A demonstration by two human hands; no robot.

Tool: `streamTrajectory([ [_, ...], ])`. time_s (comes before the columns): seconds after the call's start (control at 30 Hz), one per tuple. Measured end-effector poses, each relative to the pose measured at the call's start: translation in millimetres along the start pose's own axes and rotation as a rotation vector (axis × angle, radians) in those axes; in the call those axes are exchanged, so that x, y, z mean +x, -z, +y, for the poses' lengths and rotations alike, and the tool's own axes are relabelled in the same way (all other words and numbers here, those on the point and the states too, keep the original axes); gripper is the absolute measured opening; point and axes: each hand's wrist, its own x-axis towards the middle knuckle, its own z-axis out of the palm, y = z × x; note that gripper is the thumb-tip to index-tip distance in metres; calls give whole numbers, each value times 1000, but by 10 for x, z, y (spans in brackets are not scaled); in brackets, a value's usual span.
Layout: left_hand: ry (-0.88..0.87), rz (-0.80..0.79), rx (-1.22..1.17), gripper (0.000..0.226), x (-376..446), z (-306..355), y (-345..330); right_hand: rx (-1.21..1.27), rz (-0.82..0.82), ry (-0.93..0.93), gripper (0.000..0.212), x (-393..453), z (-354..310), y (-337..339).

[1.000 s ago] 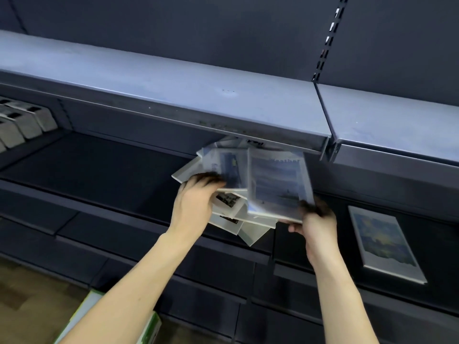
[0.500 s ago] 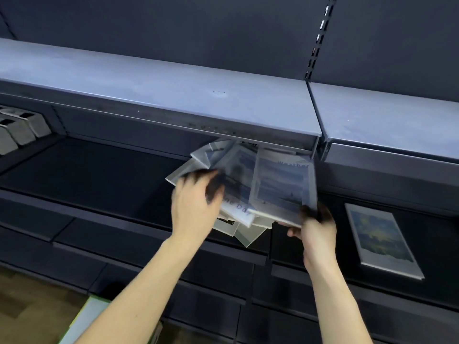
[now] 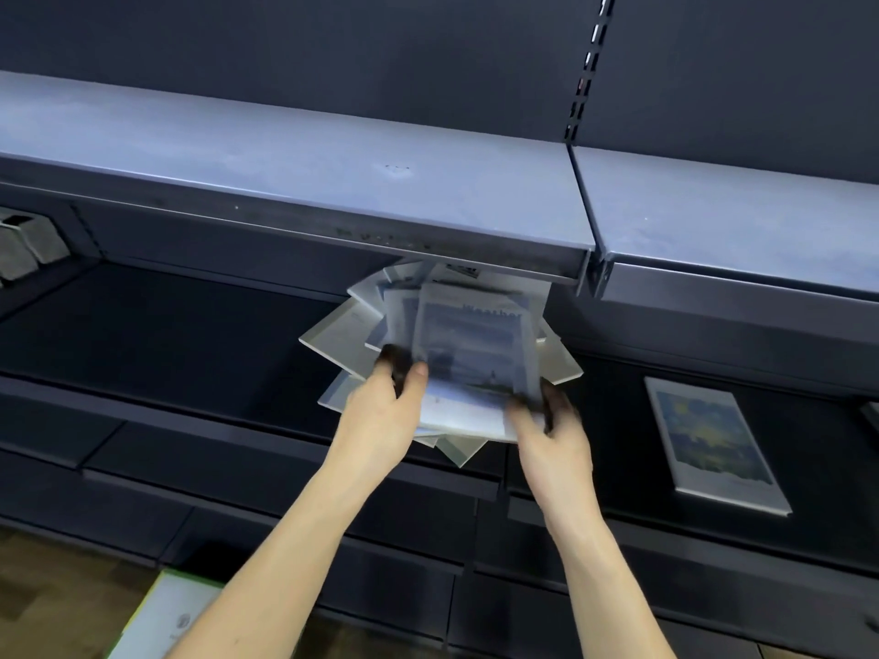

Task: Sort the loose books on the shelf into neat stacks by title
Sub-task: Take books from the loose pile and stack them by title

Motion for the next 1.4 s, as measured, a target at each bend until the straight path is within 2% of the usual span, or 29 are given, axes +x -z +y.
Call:
streamTrajectory([
  [0.1, 39, -37, -40, 63, -19, 2, -58, -23, -34, -1, 23, -36, -27, -11],
  [0.33, 57, -116, -203, 68, -75, -41, -129, -31, -36, 15, 42, -51, 8, 48],
  [0.53, 25, -89, -289, 52, -106, -157, -112, -28, -57, 32, 47, -65, 39, 42],
  [0.7, 62, -27, -255, 57, -85, -92, -145, -48, -135, 44, 48, -91, 40, 26],
  [0.8, 92, -22, -219, 59, -57, -101, -160, -4, -174, 9, 39, -93, 98, 11],
  [0.87, 73, -6, -228, 58, -78, -86, -170, 1, -203, 3, 35, -99, 118, 8],
  [1.03, 31, 32, -267, 47, -163, -51, -188, -26, -312, 46, 41, -142, 39, 161],
  [1.4, -18, 77, -299, 36, -188, -121, -128, -37, -192, 132, 48, -327, 36, 142],
])
